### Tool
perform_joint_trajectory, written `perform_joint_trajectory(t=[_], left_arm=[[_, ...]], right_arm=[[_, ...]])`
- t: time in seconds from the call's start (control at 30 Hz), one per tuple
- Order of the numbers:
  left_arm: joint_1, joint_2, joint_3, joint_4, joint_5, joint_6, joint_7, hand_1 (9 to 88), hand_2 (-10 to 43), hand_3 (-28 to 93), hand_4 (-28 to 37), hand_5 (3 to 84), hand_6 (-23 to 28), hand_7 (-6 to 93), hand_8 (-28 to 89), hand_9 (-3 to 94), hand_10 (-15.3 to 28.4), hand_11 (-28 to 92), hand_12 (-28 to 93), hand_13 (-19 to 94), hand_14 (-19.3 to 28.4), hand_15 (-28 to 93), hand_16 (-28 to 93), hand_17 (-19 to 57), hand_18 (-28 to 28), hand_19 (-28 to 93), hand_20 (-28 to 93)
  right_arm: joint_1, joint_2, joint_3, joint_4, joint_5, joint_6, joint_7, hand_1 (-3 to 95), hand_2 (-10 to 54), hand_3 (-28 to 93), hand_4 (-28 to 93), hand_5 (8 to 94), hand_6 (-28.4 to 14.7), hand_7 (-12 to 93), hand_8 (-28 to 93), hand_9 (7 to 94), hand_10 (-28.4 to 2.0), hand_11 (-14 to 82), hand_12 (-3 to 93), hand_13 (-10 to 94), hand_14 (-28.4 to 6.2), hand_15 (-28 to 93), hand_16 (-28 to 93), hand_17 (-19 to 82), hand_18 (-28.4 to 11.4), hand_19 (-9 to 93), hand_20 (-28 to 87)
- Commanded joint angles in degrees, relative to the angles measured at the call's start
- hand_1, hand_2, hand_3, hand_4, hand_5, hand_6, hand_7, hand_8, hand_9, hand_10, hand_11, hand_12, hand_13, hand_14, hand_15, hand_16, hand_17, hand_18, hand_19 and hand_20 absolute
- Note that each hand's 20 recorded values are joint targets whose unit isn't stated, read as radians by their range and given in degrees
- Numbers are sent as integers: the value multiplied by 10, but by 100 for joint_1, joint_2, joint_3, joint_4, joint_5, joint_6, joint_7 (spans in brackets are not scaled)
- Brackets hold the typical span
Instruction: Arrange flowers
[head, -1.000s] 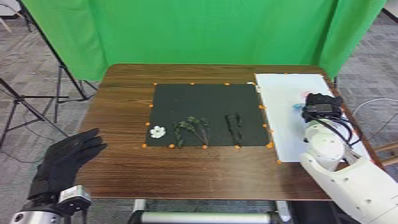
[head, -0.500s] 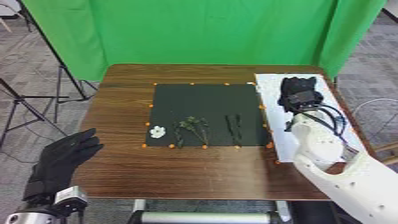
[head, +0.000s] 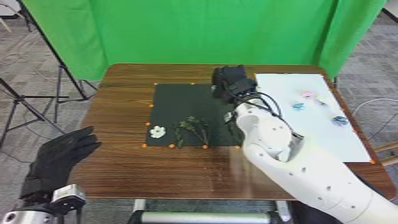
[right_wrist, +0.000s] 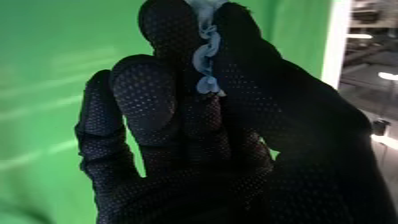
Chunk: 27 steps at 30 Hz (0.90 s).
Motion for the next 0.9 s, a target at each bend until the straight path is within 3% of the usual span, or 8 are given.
perform_joint_trajectory(t=[0.03, 0.2, 0.3, 0.43, 0.5, 0.6, 0.77, 0.9], left_arm=[[-167, 53, 68, 80, 51, -106, -170, 271, 62, 830, -134, 463, 141, 145, -87, 387, 222, 367, 90, 279, 284, 598, -127, -98, 212, 565, 120], [-358, 60, 173, 144, 57, -131, -176, 273, 61, 831, -134, 463, 142, 145, -87, 387, 222, 368, 90, 279, 284, 597, -127, -98, 212, 565, 119], [-419, 167, 194, 165, -1, -101, -139, 273, 61, 832, -133, 463, 142, 145, -87, 387, 222, 368, 90, 279, 284, 598, -127, -98, 212, 565, 119], [-553, 211, 251, 199, 21, -113, -152, 274, 62, 831, -133, 463, 141, 146, -87, 387, 222, 368, 89, 279, 284, 598, -127, -98, 212, 565, 119], [-590, 304, 289, 222, -33, -96, -100, 273, 61, 831, -132, 463, 141, 146, -87, 387, 222, 368, 89, 279, 284, 598, -127, -98, 212, 565, 119], [-677, 306, 322, 242, -11, -120, -141, 273, 61, 830, -132, 463, 141, 146, -87, 388, 222, 368, 90, 279, 284, 598, -127, -98, 212, 566, 120], [-782, 432, 375, 262, -30, -100, -119, 273, 61, 831, -131, 463, 141, 146, -87, 387, 222, 369, 90, 279, 284, 598, -128, -98, 212, 566, 120], [-877, 422, 385, 276, 20, -148, -175, 274, 61, 830, -132, 462, 141, 145, -87, 387, 222, 367, 89, 279, 284, 598, -128, -98, 212, 566, 119]], right_arm=[[-166, -953, -256, 410, 147, 15, -228, 550, -89, 772, -283, 768, -9, 300, 35, 870, -69, 214, 409, 674, -59, 664, 373, 197, -260, 775, 359], [-273, -1541, -139, 815, -11, -97, -345, 547, -89, 774, -283, 764, -8, 311, 24, 865, -70, 221, 412, 664, -62, 674, 374, 191, -257, 770, 358], [-246, -1765, -176, 1068, -79, 12, -255, 546, -89, 774, -283, 763, -7, 315, 20, 862, -70, 223, 412, 663, -62, 677, 371, 190, -256, 769, 358], [-201, -2012, -135, 1325, -146, 14, -80, 542, -89, 777, -283, 760, -3, 323, 16, 862, -67, 225, 410, 662, -58, 679, 367, 191, -254, 768, 357], [-176, -2106, -96, 1421, -149, 14, 5, 541, -88, 778, -283, 759, -3, 326, 13, 861, -66, 226, 410, 662, -58, 680, 366, 191, -254, 768, 357], [-211, -2290, 24, 1563, -173, -14, 109, 541, -87, 777, -283, 755, -2, 328, 9, 859, -65, 226, 408, 661, -58, 681, 365, 191, -252, 767, 356], [-401, -2662, 253, 1759, -82, 64, 431, 532, -83, 775, -283, 742, -4, 330, -2, 849, -69, 222, 404, 645, -57, 680, 364, 184, -246, 763, 354], [-459, -2759, 348, 1809, -173, -82, 511, 517, -87, 770, -283, 721, -6, 339, -16, 835, -71, 218, 397, 625, -60, 684, 354, 174, -242, 760, 350]])
